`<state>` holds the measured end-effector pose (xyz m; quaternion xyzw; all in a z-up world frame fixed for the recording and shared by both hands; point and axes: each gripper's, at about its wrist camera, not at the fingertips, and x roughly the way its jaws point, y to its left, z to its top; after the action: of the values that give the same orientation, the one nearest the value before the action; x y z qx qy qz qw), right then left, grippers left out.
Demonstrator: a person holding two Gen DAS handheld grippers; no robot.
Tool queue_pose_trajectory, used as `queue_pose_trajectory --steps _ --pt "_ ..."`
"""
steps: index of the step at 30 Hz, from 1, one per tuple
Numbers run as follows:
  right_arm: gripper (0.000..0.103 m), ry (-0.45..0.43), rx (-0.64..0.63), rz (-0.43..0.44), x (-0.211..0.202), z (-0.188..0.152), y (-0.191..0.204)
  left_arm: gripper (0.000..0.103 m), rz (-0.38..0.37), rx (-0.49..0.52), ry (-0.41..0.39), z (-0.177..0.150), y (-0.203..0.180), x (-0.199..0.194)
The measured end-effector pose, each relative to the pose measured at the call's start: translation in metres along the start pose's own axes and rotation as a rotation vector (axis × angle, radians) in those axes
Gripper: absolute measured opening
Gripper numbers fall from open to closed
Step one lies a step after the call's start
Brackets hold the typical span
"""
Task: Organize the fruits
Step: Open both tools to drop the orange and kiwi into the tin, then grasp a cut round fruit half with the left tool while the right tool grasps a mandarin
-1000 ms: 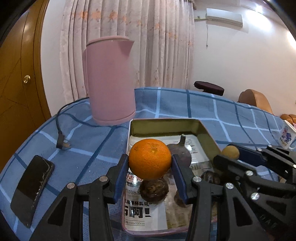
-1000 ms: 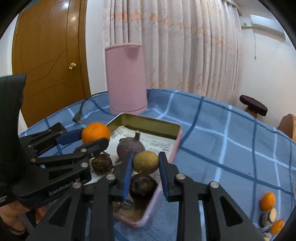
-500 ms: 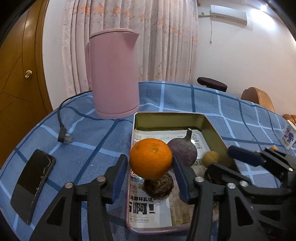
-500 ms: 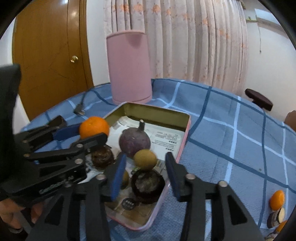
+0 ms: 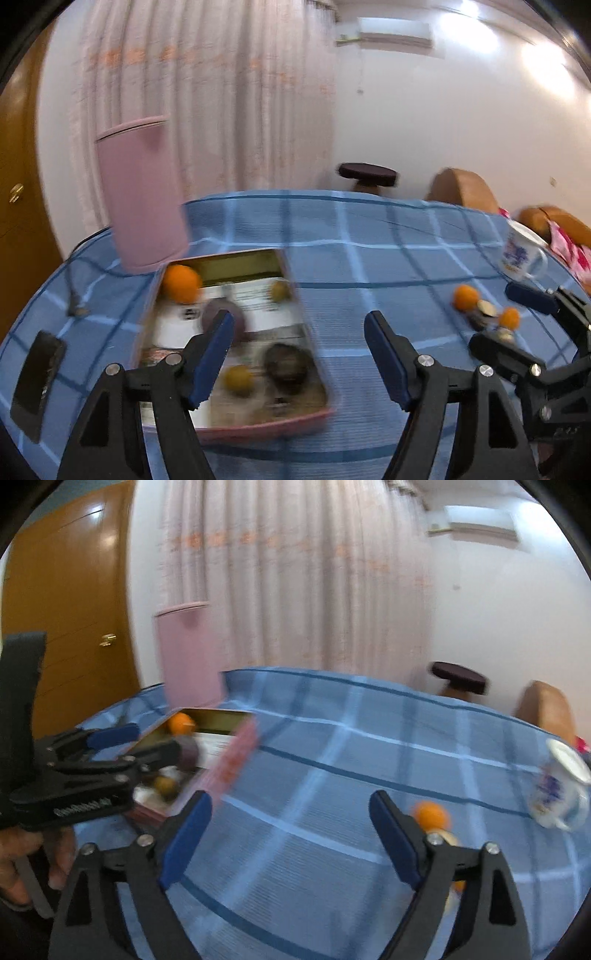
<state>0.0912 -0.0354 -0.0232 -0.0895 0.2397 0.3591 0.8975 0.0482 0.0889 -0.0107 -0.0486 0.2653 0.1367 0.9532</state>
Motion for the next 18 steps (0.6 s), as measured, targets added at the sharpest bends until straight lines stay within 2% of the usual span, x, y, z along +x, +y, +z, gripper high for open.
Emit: queue_pose_trajectory --steps 3,7,13,18 --pt "0.094 -0.002 0.053 -0.136 -0.020 -0.016 -0.040 0.074 -0.052 0.058 0.016 0.001 -0.038 0.007" --pt "0.094 -0.006 0.169 -0.213 -0.036 -0.026 -0.088 0.074 -0.135 0.109 0.072 -0.002 -0.082 0.023" --pt "0.096 -0.012 0.266 -0.285 -0.045 -0.037 -0.127 0.074 -0.233 0.197 0.137 -0.011 -0.144 0.040" --pt "0.098 -0.027 0.307 -0.286 -0.053 -0.043 -0.142 0.074 -0.301 0.214 0.223 -0.017 -0.174 0.063"
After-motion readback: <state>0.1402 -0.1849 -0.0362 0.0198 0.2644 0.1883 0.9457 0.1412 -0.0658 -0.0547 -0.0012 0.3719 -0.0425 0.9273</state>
